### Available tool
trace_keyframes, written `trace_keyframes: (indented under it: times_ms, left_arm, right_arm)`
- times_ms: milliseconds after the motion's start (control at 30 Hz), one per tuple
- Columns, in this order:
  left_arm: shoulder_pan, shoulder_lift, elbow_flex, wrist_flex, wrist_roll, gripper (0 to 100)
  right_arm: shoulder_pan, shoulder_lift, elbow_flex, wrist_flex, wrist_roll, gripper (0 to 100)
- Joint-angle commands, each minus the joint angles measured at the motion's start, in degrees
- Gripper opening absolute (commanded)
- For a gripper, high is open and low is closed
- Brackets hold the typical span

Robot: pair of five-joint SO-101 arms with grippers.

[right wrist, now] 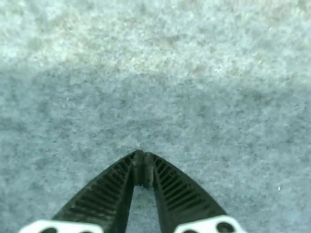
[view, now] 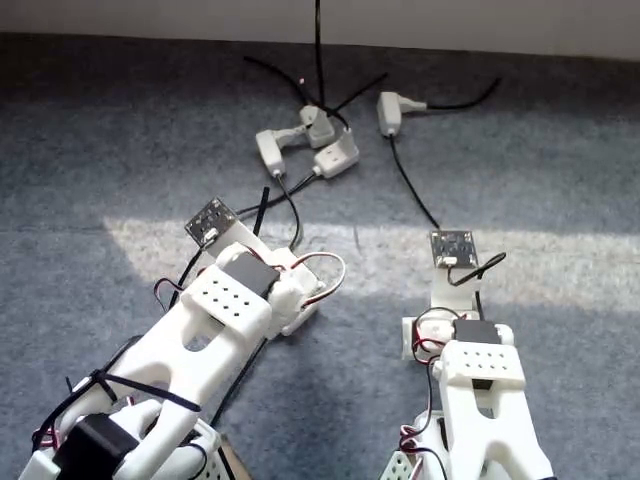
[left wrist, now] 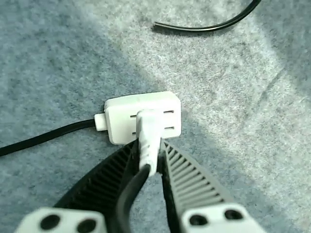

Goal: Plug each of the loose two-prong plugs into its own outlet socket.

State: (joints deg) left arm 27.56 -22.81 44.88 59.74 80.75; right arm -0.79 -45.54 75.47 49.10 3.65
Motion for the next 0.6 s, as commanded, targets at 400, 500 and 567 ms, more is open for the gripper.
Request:
trace_keyframes:
  times_ms: [400,500,567]
  left_arm:
    - [1.01,-2.07,1.01,-2.99,3.34,1]
    - [2.77,-2.15,0.92,-2.99,3.34,1]
    - [3.47,-2.15,0.84,-2.99,3.16,1]
  right_arm:
    - [0.40,-1.01,1.36,-3.03,-0.44,0.9]
    - [0.40,-1.01,1.36,-3.03,-0.44,0.9]
    - [0.40,-1.01,1.36,-3.03,-0.44,0.9]
